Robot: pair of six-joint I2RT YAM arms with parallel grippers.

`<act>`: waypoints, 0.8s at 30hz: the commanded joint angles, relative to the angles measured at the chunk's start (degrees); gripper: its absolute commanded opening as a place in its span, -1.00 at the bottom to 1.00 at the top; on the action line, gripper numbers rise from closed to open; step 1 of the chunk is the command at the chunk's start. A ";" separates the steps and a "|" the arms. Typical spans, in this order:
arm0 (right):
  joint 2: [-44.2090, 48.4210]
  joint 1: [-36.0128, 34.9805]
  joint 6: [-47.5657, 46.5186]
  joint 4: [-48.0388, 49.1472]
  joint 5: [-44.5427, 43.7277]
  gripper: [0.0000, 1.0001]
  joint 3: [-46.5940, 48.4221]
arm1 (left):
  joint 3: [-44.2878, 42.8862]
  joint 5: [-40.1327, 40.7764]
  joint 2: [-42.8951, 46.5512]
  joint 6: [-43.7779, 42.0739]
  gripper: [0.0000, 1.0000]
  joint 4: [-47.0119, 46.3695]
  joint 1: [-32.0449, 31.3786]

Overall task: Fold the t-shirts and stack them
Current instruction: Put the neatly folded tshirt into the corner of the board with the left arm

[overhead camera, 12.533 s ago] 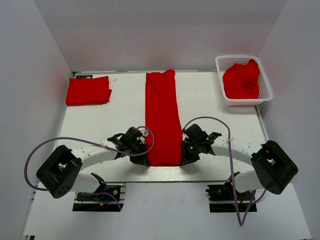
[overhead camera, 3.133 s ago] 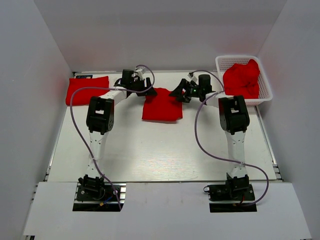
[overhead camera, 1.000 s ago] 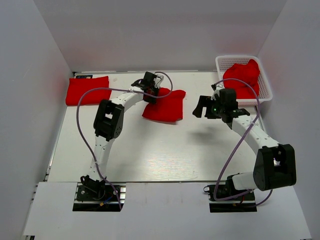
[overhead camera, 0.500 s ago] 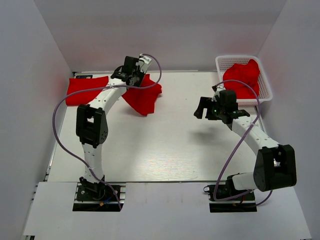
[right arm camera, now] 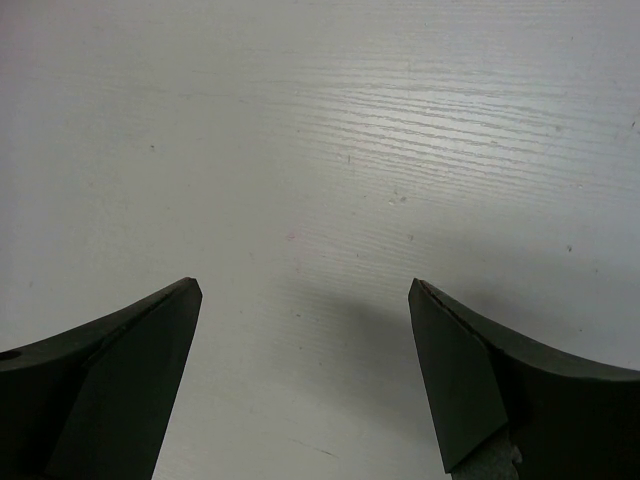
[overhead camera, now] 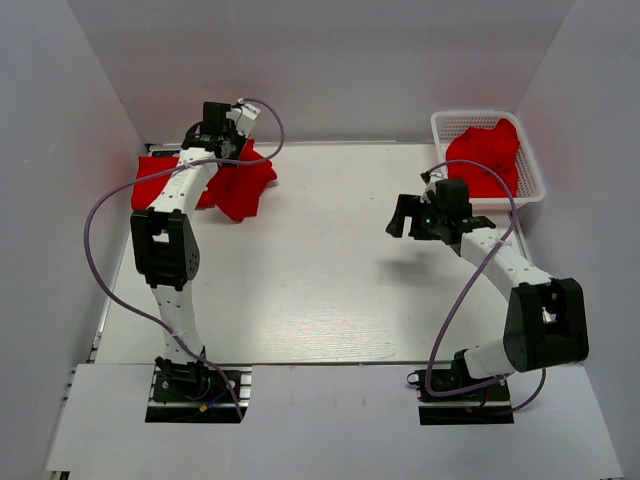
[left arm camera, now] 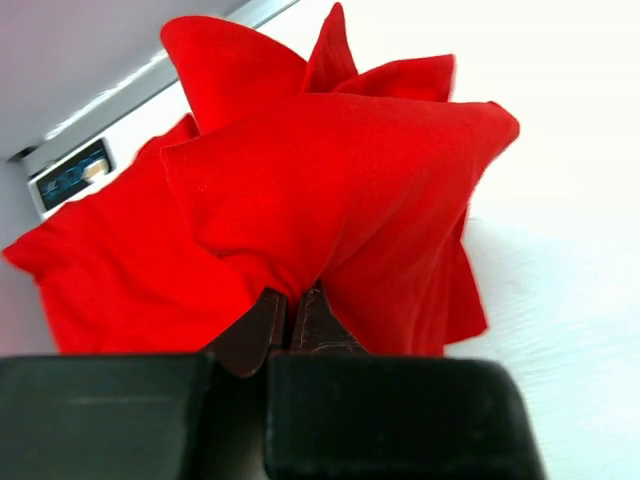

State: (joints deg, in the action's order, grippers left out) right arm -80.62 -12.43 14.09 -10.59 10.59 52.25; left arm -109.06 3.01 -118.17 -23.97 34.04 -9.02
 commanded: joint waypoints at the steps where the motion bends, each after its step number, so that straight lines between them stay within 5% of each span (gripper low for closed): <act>1: -1.29 0.38 -0.29 0.92 1.10 0.81 3.12 | -3.09 -0.90 6.28 -2.31 -1.00 -0.56 2.24; 24: -8.76 0.03 1.82 0.66 6.55 0.81 12.34 | -12.06 -5.91 0.31 -0.73 -1.00 0.67 14.02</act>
State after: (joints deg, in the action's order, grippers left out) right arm -88.79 -12.43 15.03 -10.57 15.64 61.43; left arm -118.30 -1.96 -118.76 -25.39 36.05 3.42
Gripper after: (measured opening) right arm 0.904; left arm 0.056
